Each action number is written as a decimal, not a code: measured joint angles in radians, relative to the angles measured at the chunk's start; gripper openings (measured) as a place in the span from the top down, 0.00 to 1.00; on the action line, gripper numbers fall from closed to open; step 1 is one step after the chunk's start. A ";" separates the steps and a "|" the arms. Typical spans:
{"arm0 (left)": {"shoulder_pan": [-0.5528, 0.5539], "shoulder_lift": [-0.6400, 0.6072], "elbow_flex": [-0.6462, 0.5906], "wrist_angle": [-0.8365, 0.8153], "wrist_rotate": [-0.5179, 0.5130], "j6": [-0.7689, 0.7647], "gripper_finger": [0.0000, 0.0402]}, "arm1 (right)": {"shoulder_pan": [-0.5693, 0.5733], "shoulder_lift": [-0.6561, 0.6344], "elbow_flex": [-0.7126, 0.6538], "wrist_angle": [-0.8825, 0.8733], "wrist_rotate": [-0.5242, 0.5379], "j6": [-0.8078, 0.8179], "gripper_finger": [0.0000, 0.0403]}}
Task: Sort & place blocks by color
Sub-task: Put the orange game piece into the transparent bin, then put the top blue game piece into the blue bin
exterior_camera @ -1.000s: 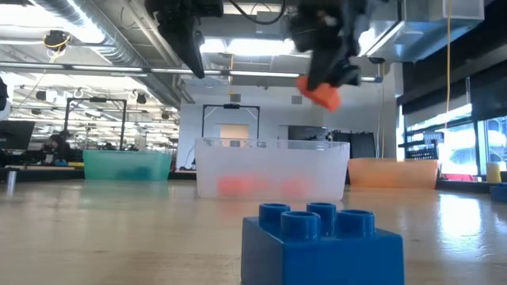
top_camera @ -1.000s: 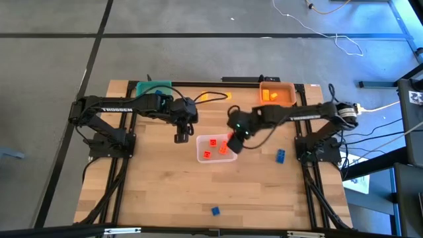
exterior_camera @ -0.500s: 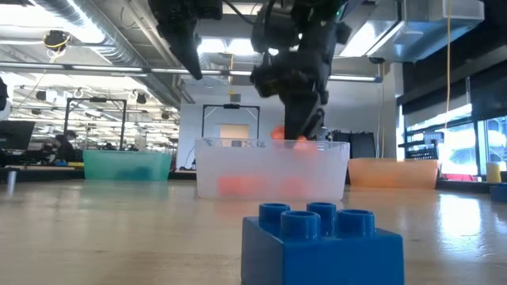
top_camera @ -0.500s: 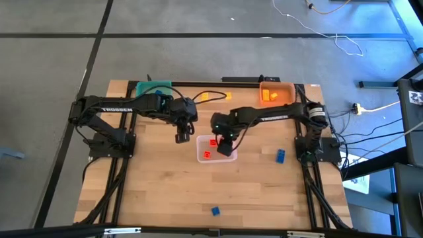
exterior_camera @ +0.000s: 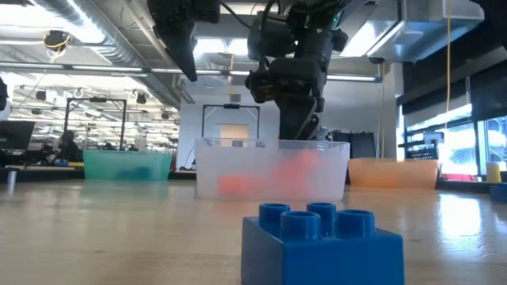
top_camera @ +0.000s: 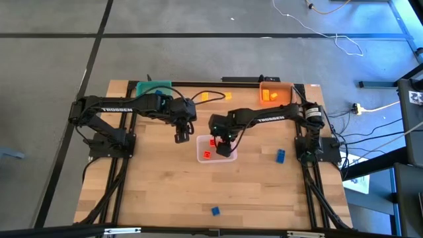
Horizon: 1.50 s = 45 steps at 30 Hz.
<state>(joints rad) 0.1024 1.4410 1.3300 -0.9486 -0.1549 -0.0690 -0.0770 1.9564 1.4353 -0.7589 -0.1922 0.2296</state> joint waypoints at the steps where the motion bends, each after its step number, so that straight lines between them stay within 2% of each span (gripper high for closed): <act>1: 0.000 0.000 0.000 -0.006 -0.001 -0.004 0.56 | -0.002 0.000 0.003 -0.003 -0.017 -0.002 0.40; 5: 0.000 0.000 0.000 -0.022 -0.001 -0.010 0.56 | -0.011 -0.006 0.052 -0.059 -0.094 -0.001 0.36; 8: 0.000 0.000 0.000 -0.032 -0.001 -0.011 0.56 | -0.014 -0.036 0.101 -0.124 -0.084 -0.002 0.35; 13: -0.019 -0.004 0.000 -0.056 0.000 -0.023 0.56 | -0.008 -0.145 0.136 -0.238 0.039 0.063 0.35; 19: -0.052 -0.021 0.000 -0.080 -0.014 -0.037 0.56 | -0.003 -0.318 0.093 -0.412 0.189 0.292 0.35; 22: -0.071 -0.024 0.000 -0.080 -0.036 -0.039 0.56 | 0.007 -0.407 0.049 -0.492 0.254 0.435 0.35; 26: -0.091 -0.039 0.000 -0.080 -0.068 -0.060 0.56 | 0.035 -0.520 -0.042 -0.579 0.275 0.617 0.35; 31: -0.093 -0.050 0.000 -0.081 -0.068 -0.064 0.56 | 0.097 -0.646 -0.201 -0.594 0.284 0.764 0.35; 40: -0.092 -0.049 0.000 -0.080 -0.066 -0.064 0.56 | 0.174 -0.725 -0.487 -0.578 0.144 1.201 0.35; 45: -0.092 -0.049 0.000 -0.077 -0.066 -0.064 0.56 | 0.177 -0.724 -0.608 -0.500 0.053 1.307 0.34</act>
<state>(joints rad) 0.0109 1.3918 1.3300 -1.0255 -0.2207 -0.1326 0.1001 1.2322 0.8268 -1.2588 -0.1393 1.5365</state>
